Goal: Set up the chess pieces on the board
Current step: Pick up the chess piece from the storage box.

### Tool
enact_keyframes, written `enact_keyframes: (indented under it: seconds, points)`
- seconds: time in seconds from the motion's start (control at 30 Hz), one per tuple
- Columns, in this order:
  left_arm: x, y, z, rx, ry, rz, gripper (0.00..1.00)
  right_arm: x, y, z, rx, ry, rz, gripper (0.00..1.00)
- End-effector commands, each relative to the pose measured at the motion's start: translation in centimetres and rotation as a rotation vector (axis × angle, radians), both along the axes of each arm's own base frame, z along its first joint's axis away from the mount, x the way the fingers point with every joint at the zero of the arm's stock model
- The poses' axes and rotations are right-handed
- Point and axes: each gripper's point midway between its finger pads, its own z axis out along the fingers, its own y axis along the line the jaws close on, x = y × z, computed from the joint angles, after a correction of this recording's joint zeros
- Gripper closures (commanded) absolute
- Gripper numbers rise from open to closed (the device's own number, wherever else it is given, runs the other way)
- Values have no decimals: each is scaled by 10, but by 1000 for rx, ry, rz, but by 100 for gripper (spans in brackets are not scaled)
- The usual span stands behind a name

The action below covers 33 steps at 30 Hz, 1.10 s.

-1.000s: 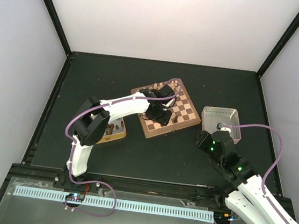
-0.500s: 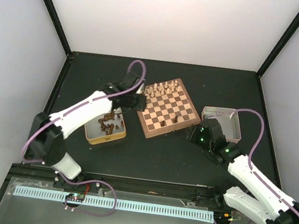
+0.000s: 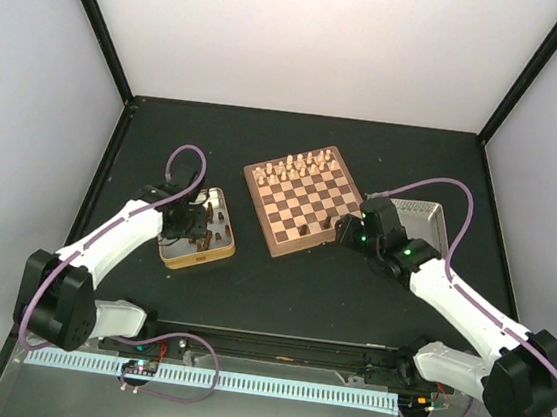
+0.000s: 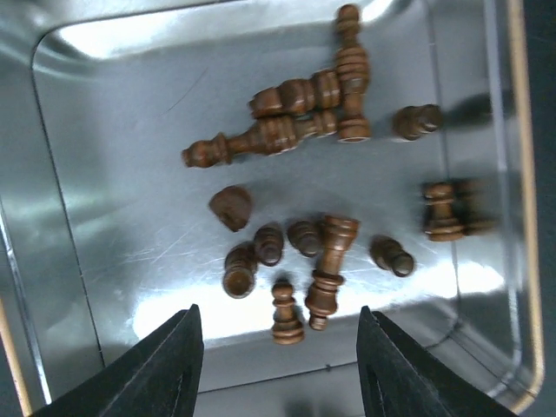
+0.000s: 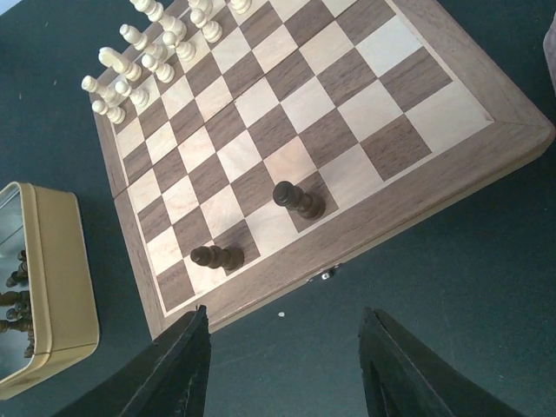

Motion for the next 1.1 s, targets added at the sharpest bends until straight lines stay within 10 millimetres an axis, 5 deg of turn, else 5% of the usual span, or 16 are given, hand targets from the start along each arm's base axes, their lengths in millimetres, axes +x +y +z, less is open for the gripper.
enact_keyframes:
  seconds: [0.0,0.33,1.07]
  points:
    - [5,12,-16,9,11,39,52,3,6,0,25,-14,18,53]
    - [29,16,-36,10,-10,91,58,-5,16,-5,37,-13,107,54]
    - [38,35,-49,90,-5,131,84,-10,13,-1,41,-42,126,55]
